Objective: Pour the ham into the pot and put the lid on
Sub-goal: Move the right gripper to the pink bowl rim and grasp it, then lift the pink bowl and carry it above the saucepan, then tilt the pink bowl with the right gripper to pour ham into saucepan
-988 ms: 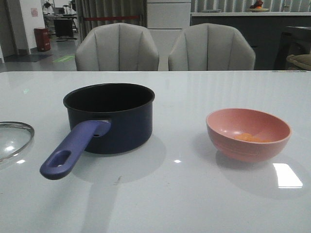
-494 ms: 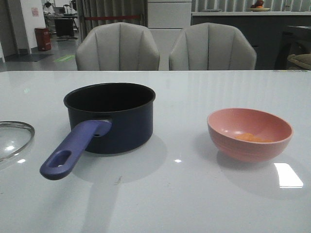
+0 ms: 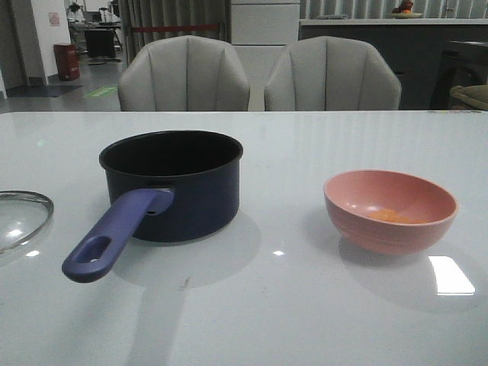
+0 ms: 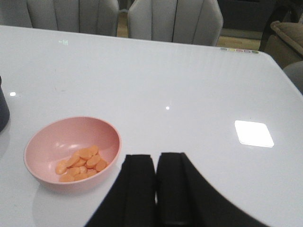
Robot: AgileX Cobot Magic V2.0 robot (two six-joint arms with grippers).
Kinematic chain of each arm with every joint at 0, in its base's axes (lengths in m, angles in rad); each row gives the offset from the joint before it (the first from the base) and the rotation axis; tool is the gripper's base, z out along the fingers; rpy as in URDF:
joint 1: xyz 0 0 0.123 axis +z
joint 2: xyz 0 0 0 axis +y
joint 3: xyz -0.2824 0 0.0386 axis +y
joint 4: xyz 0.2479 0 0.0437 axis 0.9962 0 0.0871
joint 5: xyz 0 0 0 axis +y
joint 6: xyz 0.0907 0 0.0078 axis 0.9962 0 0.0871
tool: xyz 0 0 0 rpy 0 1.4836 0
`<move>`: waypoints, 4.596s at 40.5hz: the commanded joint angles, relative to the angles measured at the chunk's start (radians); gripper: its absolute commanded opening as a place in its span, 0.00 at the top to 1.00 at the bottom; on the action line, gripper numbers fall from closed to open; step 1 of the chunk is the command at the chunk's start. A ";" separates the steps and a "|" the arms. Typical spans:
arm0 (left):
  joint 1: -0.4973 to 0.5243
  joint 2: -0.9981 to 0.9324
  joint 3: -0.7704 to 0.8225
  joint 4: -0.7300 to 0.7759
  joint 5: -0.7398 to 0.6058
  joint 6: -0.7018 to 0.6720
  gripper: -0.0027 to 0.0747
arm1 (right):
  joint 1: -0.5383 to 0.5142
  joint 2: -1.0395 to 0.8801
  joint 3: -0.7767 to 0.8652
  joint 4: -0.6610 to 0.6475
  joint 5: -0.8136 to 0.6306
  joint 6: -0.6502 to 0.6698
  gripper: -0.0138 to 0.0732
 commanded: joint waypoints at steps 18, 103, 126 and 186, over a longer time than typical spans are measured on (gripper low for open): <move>-0.008 0.010 -0.029 -0.005 -0.086 -0.008 0.14 | -0.004 0.307 -0.128 0.108 -0.134 -0.001 0.29; -0.008 0.010 -0.027 -0.005 -0.084 -0.008 0.14 | 0.212 1.389 -1.285 0.560 0.320 -0.210 0.69; -0.008 0.010 -0.027 -0.005 -0.084 -0.008 0.14 | 0.504 1.444 -1.245 0.194 -0.373 -0.349 0.69; -0.008 0.010 -0.027 -0.005 -0.084 -0.008 0.14 | 0.703 1.574 -1.163 0.634 -0.994 -1.799 0.69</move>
